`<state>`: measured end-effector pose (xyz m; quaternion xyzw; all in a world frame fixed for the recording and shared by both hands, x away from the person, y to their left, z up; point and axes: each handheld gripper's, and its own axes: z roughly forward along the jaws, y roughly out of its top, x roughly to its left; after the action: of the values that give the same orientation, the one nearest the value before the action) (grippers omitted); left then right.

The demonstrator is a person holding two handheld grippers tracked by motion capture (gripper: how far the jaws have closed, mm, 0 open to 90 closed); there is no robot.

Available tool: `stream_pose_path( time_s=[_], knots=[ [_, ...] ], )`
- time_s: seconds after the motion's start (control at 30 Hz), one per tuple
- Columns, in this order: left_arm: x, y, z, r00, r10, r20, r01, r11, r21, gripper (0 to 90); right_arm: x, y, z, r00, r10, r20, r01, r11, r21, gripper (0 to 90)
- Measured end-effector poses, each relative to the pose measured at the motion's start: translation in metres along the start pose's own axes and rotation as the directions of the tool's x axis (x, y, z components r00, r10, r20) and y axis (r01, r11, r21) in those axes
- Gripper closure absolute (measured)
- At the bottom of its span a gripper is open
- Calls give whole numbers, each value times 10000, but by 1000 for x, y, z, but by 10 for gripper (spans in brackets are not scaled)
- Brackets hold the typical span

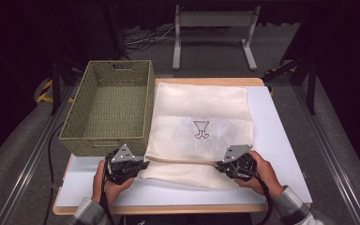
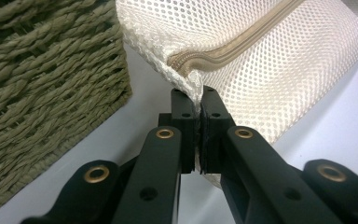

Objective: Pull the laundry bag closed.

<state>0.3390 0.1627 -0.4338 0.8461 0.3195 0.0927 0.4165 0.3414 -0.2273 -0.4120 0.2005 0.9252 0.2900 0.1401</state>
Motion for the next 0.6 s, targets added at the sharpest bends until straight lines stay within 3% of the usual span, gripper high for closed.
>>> stream_pose_path(
  time_s=[0.6],
  knots=[
    [0, -1, 1, 9999, 98, -68, -97, 9999, 92, 871, -6, -19, -19, 9989, 307, 357, -309, 9995, 50, 820]
  ],
)
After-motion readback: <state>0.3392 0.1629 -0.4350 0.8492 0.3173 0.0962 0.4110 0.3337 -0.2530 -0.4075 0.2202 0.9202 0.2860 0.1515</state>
